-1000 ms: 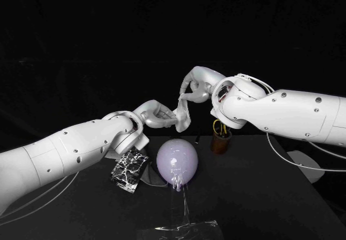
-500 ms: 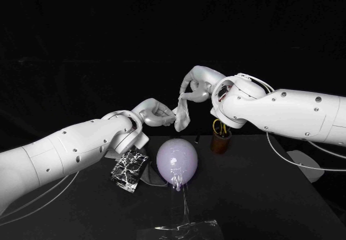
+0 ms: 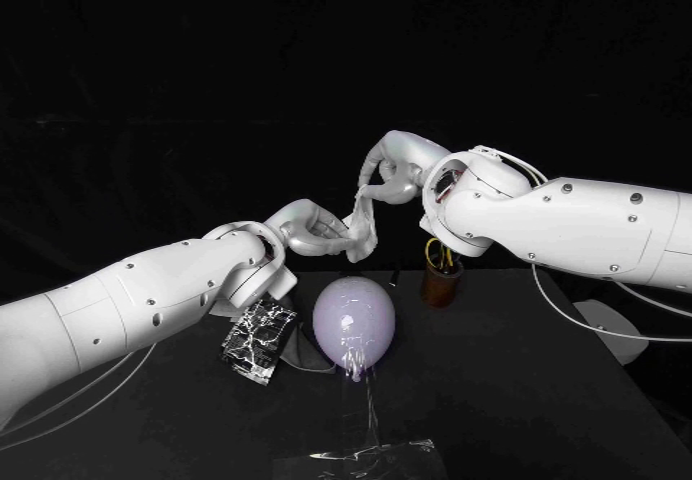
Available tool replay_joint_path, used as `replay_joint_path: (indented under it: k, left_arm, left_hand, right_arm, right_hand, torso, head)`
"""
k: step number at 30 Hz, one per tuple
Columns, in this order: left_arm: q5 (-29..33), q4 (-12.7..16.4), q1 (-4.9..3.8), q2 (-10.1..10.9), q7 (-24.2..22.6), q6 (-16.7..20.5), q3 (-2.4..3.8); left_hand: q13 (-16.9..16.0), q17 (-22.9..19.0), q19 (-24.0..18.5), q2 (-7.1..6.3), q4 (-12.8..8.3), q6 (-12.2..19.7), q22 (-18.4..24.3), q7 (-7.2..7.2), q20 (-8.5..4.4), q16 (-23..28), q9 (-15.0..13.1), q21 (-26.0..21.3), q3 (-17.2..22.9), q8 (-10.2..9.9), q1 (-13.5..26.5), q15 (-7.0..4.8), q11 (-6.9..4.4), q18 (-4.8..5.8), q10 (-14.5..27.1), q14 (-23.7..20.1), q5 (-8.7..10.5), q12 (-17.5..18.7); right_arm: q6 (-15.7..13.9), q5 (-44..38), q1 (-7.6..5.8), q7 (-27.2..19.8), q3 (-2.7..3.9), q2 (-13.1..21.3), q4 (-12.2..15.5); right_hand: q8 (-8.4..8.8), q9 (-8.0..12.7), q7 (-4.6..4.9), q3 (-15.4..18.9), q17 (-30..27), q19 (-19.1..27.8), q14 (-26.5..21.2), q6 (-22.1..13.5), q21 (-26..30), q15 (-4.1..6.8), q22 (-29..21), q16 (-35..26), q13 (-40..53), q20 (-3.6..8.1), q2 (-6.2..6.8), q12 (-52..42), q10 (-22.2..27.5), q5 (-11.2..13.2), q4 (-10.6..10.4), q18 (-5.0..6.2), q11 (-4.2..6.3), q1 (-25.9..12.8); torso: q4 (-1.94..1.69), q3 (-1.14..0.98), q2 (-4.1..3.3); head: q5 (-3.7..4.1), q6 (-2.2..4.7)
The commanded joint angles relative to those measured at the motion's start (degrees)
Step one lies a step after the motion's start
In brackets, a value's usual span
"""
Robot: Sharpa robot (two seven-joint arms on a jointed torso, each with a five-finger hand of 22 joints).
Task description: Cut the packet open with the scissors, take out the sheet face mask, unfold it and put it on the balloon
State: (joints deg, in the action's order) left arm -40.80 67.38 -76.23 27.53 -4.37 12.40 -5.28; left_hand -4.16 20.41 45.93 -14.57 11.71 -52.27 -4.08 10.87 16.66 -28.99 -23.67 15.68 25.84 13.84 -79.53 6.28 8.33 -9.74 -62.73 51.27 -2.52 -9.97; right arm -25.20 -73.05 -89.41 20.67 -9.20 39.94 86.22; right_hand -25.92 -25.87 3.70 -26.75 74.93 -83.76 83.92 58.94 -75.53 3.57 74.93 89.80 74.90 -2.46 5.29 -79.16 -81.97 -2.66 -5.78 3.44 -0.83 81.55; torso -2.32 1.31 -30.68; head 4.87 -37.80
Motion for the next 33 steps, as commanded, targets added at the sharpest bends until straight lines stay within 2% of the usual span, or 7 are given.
replay_joint_path:
  k: [1, 6, 10, 13, 16, 22, 33]
  left_arm:
    - [-2.07, 0.22, 0.01, -0.14, 0.71, -2.66, 0.02]
    - [-2.71, 0.21, 0.07, -0.14, 0.85, -3.08, -0.05]
    - [-2.74, 0.18, 0.1, -0.14, 0.59, -2.93, -0.08]
    - [-2.41, 0.17, 0.12, -0.14, 0.28, -2.59, -0.08]
    - [-1.48, 0.13, 0.13, -0.11, -0.37, -1.84, -0.09]
    - [0.26, 0.18, 0.17, 0.06, -1.59, -0.6, -0.09]
    - [2.58, 0.79, 0.33, 0.92, -2.83, -1.81, -0.07]
  left_hand:
    - [0.05, -0.05, -0.45, -0.49, -0.02, 0.32, 0.08, 0.05, -0.03, 0.36, 0.08, -0.31, -0.55, -0.41, 0.02, 0.16, -0.04, 0.33, 0.46, -0.28, -0.26, 0.39]
    - [0.03, -0.03, -0.57, -0.39, -0.07, 0.34, 0.12, 0.07, -0.03, 0.5, 0.12, -0.45, -0.75, -0.47, -0.34, 0.19, -0.03, 0.42, 0.49, -0.39, -0.26, 0.46]
    - [-0.1, 0.08, -0.56, 1.03, -0.44, -0.38, 0.11, -0.24, -0.06, 0.56, 0.04, -0.57, -0.06, -0.15, -1.92, 0.04, -0.28, 0.47, -0.05, -0.24, -0.27, 0.32]
    - [-0.2, 0.19, -0.38, 2.66, -0.77, -1.3, 0.07, -0.64, -0.08, 0.49, -0.11, -0.56, 1.07, 0.3, -3.42, -0.23, -0.64, 0.42, -0.82, 0.18, -0.28, 0.11]
    - [-0.31, 0.32, 0.01, 5.55, -1.28, -2.79, -0.02, -1.3, -0.12, 0.53, -0.4, -0.45, 3.32, 1.08, -5.54, -0.64, -1.28, 0.25, -2.18, 0.83, -0.27, -0.17]
    - [-0.34, 0.24, 0.8, 9.65, -1.43, -3.65, -0.31, -1.92, -0.24, 0.97, -1.21, 0.11, 6.93, 2.15, -6.82, -1.18, -1.91, -0.15, -4.19, 2.23, -0.26, -0.23]
    - [0.09, 0.06, 0.51, 10.94, -0.4, -2.31, -0.35, -1.68, -0.17, 2.14, -1.91, 0.2, 9.1, 2.34, -5.24, -1.0, -1.58, -0.04, -4.2, 2.73, -0.26, 1.12]
  right_arm:
    - [-0.42, -0.43, -0.04, -0.05, 0.07, -0.07, 0.0]
    - [-0.43, -0.43, -0.03, -0.06, 0.08, -0.09, 0.04]
    - [-0.39, -0.43, -0.03, -0.07, 0.09, -0.06, 0.1]
    - [-0.31, -0.43, -0.03, -0.07, 0.1, -0.04, 0.11]
    - [0.01, -0.43, -0.03, -0.01, 0.1, 0.02, 0.04]
    - [0.67, -0.43, -0.03, 0.19, 0.11, 0.18, -0.12]
    - [1.61, -0.4, -0.02, 0.41, 0.1, 0.57, -0.81]
  right_hand:
    - [-0.22, -0.08, -0.09, -0.39, 15.07, -2.14, 6.08, 0.24, -0.47, 0.41, 11.8, 0.2, 6.76, 0.19, -0.43, 0.01, -2.9, -0.15, 0.06, -0.95, 1.47, -0.03]
    - [-0.22, -0.08, -0.09, -0.39, 15.07, -2.14, 6.08, 0.24, -0.47, 0.41, 11.8, 0.2, 6.76, 0.19, -0.43, 0.01, -2.9, -0.15, 0.06, -0.95, 1.47, -0.03]
    - [-0.22, -0.08, -0.09, -0.39, 15.07, -2.14, 6.08, 0.24, -0.47, 0.41, 11.8, 0.2, 6.76, 0.19, -0.43, 0.01, -2.9, -0.15, 0.06, -0.95, 1.47, -0.03]
    - [-0.25, -0.1, -0.09, -0.5, 15.07, -2.17, 6.08, 0.24, -0.56, 0.41, 11.81, 0.2, 6.82, 0.2, -0.39, -0.05, -2.94, -0.15, 0.11, -0.97, 1.48, -0.07]
    - [-0.25, -0.1, -0.09, -0.5, 15.07, -2.17, 6.08, 0.24, -0.56, 0.41, 11.81, 0.2, 6.82, 0.2, -0.39, -0.05, -2.94, -0.15, 0.11, -0.97, 1.48, -0.07]
    - [-0.26, -0.11, -0.09, -0.57, 15.07, -2.15, 6.08, 0.24, -0.5, 0.42, 11.8, 0.2, 6.78, 0.21, -0.35, 0.01, -2.92, -0.15, 0.15, -0.96, 1.48, -0.1]
    - [-0.26, -0.11, -0.09, -0.57, 15.07, -2.15, 6.08, 0.24, -0.5, 0.42, 11.8, 0.2, 6.78, 0.21, -0.35, 0.01, -2.92, -0.15, 0.15, -0.96, 1.48, -0.1]
  torso:
    - [-0.05, 0.01, -0.03]
    - [0.0, 0.01, -0.02]
    - [0.01, 0.01, 0.0]
    - [-0.02, -0.01, 0.01]
    - [0.0, -0.01, 0.01]
    - [0.0, 0.0, -0.02]
    - [-0.04, 0.0, -0.03]
  head:
    - [0.04, -0.04]
    - [0.08, -0.04]
    - [0.06, -0.07]
    - [0.08, -0.05]
    - [0.1, 0.0]
    - [0.14, 0.0]
    - [0.25, -0.09]
